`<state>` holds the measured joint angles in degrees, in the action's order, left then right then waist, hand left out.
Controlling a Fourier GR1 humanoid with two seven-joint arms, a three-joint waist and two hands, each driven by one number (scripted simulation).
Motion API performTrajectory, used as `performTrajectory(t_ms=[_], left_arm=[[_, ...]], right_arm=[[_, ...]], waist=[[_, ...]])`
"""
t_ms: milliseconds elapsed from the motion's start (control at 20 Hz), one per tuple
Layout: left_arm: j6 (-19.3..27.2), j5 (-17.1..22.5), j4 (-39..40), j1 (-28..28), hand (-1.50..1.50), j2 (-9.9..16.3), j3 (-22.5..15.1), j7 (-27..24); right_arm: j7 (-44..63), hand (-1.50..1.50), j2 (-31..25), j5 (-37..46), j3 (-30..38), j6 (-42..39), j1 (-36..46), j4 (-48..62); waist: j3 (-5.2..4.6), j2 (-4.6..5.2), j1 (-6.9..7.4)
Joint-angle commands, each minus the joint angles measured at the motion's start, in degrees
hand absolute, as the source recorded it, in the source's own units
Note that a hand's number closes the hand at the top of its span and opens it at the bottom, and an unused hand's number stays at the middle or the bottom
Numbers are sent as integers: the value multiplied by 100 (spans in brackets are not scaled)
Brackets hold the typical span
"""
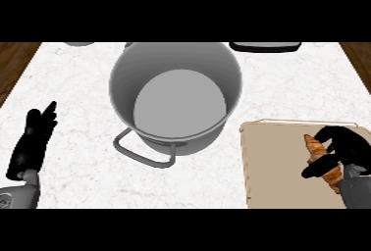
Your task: Pick the croissant from the tray and place it in the pot
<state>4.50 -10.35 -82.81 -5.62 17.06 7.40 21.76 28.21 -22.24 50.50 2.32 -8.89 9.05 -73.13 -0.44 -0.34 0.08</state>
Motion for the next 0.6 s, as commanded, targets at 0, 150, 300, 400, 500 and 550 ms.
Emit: performTrajectory(t_ms=[0, 150, 300, 400, 500, 550], left_arm=[[11, -71, -105, -67, 0, -103, -11, 128], [-98, -25, 29, 216, 0, -106, 70, -239], [-230, 78, -73, 118, 0, 106, 251, -137], [-17, -70, 80, -175, 0, -102, 112, 70], [-95, -87, -18, 40, 0, -75, 103, 35], [31, -214, -313, 158, 0, -198, -13, 127]], right_arm=[[84, 150, 18, 448, -165, 158, 69, -49], [-261, 150, -133, 479, 12, 494, -222, -204], [-283, 150, 34, 378, -513, -169, -543, -1279], [-478, 150, 159, 307, -775, -307, -688, -1512], [-411, 150, 211, 405, -987, -385, -1016, -2092], [-375, 150, 192, 527, -1022, -373, -1055, -2214]], waist=[[44, 32, -1], [43, 31, -15], [41, 21, -34], [41, 26, -58], [41, 23, -45], [43, 22, -27]])
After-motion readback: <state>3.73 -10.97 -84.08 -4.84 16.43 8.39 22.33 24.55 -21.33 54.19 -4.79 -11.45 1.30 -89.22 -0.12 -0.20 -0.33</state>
